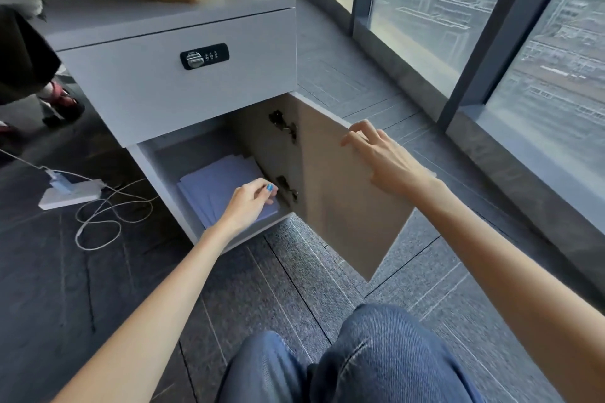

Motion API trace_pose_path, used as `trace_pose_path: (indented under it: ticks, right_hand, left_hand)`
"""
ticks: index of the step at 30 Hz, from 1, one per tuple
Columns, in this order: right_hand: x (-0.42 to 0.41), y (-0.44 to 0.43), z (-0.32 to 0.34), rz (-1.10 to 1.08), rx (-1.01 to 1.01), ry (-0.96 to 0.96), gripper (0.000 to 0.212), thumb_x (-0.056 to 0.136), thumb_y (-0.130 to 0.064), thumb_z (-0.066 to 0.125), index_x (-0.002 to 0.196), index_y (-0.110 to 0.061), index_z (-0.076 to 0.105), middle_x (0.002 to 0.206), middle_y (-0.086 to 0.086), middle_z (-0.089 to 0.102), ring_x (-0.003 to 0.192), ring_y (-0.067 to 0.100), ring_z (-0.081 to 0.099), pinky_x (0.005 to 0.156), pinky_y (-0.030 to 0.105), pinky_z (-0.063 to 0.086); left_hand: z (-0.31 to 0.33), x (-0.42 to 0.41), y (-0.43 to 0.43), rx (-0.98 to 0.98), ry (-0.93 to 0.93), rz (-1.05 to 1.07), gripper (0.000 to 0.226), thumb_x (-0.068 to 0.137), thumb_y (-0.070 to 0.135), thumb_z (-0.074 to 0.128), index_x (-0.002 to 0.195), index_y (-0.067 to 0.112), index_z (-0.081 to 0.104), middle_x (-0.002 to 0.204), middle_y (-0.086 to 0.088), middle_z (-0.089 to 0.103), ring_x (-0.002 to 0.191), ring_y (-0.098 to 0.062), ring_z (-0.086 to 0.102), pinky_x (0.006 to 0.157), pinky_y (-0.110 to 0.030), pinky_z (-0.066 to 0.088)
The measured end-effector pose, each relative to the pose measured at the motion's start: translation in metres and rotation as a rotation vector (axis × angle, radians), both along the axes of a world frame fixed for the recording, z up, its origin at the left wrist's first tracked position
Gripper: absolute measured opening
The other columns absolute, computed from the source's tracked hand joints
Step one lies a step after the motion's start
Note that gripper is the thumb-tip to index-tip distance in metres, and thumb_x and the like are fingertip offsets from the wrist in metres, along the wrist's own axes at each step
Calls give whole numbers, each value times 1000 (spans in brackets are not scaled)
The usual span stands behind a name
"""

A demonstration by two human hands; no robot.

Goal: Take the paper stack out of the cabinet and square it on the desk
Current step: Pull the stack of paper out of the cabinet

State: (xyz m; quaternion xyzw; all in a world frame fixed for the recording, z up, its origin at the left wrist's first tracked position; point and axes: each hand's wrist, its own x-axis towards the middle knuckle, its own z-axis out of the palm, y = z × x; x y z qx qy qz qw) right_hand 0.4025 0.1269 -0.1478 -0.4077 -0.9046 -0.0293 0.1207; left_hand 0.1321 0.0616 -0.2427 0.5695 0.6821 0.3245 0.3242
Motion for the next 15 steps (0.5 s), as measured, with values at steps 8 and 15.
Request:
trace_pose_path:
  ticks: [8,15]
  right_hand:
    - [-55,8,-33,87,108,-33,58,73,0,46,130,-11,50,145,12,43,139,26,37,117,38,28]
    - [-128,49,-115,200,-216,2,51,78,6,43,126,-11,51,135,7,46,123,26,46,72,41,52]
  left_hand:
    - [-24,-22,23,-22,12,20,23,101,13,44,106,13,66,110,-4,71,91,-14,69,83,-24,49]
    - [-71,-65,52,-94,70,96,22,99,16,44,100,25,64,103,-7,73,98,-21,70,91,-41,52]
